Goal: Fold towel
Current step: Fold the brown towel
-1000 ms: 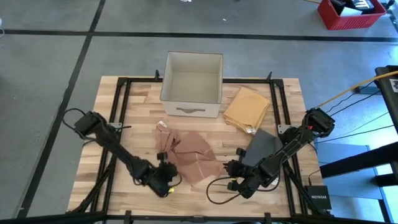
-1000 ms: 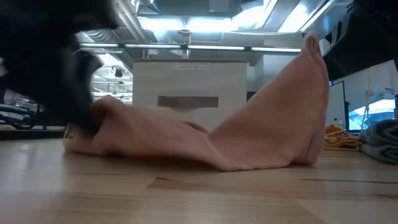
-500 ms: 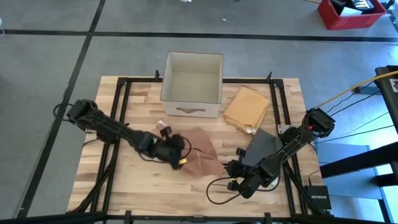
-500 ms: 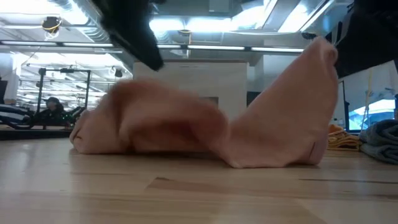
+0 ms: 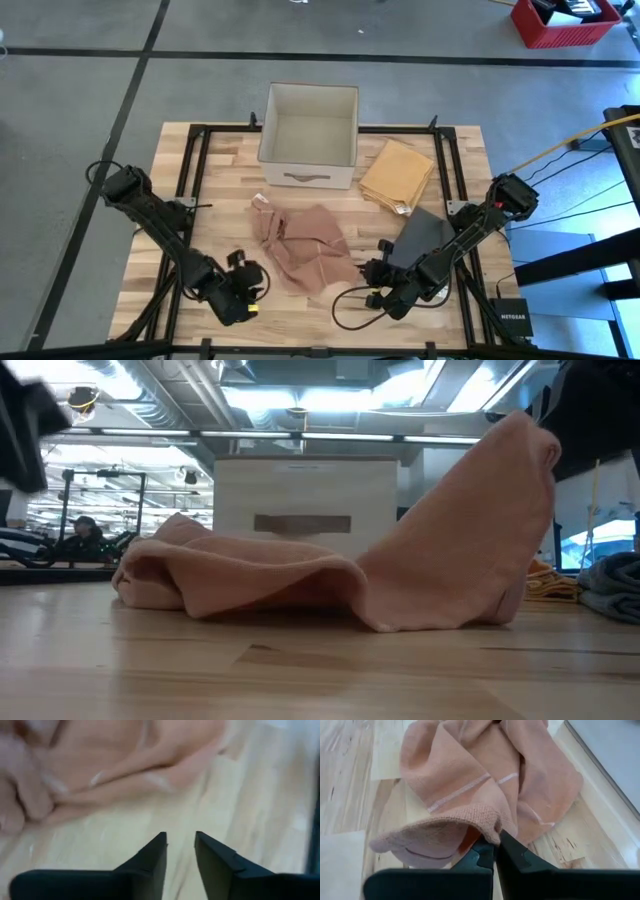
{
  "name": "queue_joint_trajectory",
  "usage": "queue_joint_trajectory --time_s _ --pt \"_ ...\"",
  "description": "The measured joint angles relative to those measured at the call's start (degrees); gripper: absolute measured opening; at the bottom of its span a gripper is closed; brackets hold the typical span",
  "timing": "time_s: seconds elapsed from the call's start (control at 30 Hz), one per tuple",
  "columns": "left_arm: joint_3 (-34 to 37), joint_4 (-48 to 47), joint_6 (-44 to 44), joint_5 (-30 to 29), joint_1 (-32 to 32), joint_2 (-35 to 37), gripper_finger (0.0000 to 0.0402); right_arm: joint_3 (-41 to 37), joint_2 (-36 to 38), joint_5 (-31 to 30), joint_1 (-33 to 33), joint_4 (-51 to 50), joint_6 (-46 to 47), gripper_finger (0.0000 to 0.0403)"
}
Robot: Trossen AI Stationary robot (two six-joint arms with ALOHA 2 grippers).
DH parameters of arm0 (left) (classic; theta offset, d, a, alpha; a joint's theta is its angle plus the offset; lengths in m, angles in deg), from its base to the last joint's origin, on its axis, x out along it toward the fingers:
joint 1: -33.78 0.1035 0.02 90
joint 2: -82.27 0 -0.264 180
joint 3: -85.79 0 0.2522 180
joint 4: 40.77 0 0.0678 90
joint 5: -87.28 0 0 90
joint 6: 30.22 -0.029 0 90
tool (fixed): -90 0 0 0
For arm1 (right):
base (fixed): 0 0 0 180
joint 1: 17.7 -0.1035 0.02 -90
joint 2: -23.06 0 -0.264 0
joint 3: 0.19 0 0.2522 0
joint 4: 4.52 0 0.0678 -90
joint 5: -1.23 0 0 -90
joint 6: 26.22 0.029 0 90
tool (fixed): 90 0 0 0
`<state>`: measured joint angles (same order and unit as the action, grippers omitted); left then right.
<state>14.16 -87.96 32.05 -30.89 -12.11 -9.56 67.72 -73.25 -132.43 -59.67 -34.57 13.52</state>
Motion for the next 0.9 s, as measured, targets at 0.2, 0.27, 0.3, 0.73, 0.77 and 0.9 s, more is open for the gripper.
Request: queue_joint_trajectory --time_s 0.2,0.27,0.3,0.73,0.77,0.9 --pt "6.40 5.57 3.22 -0.10 0.96 -0.04 0.0177 0.00 0.00 -0.02 0.00 -0.05 -0.18 0.0009" --pt "8.09 6.30 2.72 -0.03 2.55 -0.04 0.0199 0.00 0.00 -0.01 0.00 -0.06 -0.77 0.0009" --pt "8.76 6.12 1.87 -0.15 3.60 -0.04 0.0207 0.00 0.00 -0.03 0.00 -0.08 -1.01 0.0009" --pt "15.44 20.07 -12.44 0.82 13.76 -3.06 0.0207 0.00 0.00 -0.33 0.00 -0.16 -1.25 0.0009" --pt "15.48 19.99 -13.48 -0.27 14.41 -3.94 0.0204 0.00 0.00 -0.33 0.00 -0.14 -1.25 0.0009" --pt "15.23 21.86 -13.87 -1.71 16.39 -6.57 0.0177 0.00 -0.02 -0.33 0.00 -0.24 -1.30 0.0009"
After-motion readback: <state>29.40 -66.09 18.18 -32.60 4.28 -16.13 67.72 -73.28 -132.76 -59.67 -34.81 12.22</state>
